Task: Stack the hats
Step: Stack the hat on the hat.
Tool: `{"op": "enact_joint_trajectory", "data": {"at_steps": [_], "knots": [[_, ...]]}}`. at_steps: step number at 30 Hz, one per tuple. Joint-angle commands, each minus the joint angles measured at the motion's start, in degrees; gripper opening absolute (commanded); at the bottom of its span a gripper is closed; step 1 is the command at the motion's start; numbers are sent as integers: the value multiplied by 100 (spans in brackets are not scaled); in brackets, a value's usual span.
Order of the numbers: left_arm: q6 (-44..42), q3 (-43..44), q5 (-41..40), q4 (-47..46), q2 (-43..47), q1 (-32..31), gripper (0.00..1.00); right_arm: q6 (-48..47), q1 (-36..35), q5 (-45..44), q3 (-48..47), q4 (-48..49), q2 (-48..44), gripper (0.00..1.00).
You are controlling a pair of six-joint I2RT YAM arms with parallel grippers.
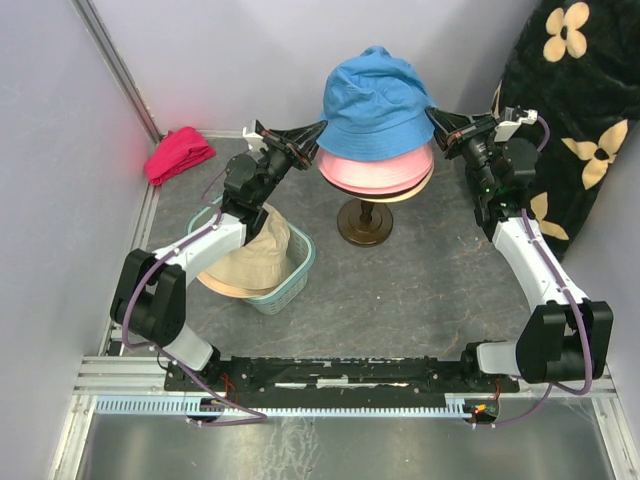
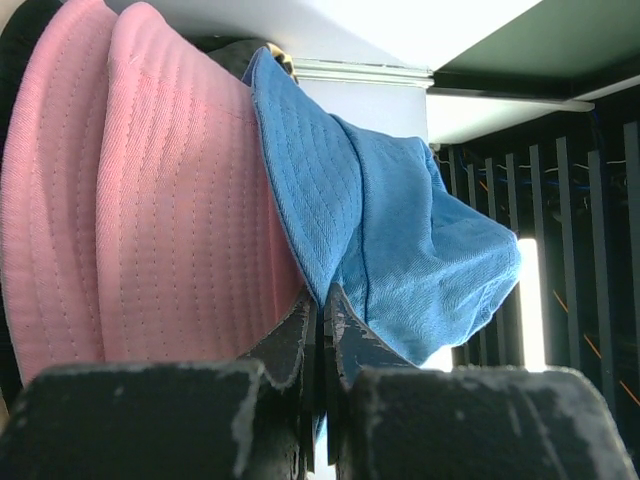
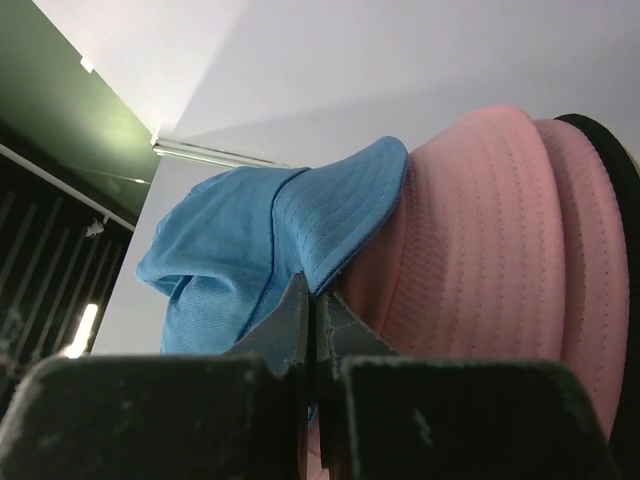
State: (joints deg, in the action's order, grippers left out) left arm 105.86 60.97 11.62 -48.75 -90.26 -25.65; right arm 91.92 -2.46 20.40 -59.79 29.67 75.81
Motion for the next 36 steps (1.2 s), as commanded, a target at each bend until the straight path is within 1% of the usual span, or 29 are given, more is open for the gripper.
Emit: {"op": "enact_joint_trajectory", "data": {"at_steps": [1,6,12,15,19,22,28,36], "knots": [[-6,-287,-292,606,45,94,3,-428,247,-310,105,-1025,432,2],[-56,-344,-370,705,45,-5,3,-730,246,-264,-197,-1371,670,2],[-135,-184,-400,482,-35,-38,3,-855,246,-178,-507,-1460,691,2],[-206,47,-346,454,-115,-53,6,-745,246,-119,-555,-1254,681,12],[-221,170,-317,402,-168,-51,8,-610,246,-116,-543,-1011,614,32],[-256,185,-303,409,-169,-52,8,-521,246,-108,-601,-871,550,40],[-321,249,-247,413,-190,-47,8,-511,292,-239,-537,-968,188,50],[-382,346,-215,386,-232,-59,10,-400,324,-329,-244,-1154,-592,56]]}}
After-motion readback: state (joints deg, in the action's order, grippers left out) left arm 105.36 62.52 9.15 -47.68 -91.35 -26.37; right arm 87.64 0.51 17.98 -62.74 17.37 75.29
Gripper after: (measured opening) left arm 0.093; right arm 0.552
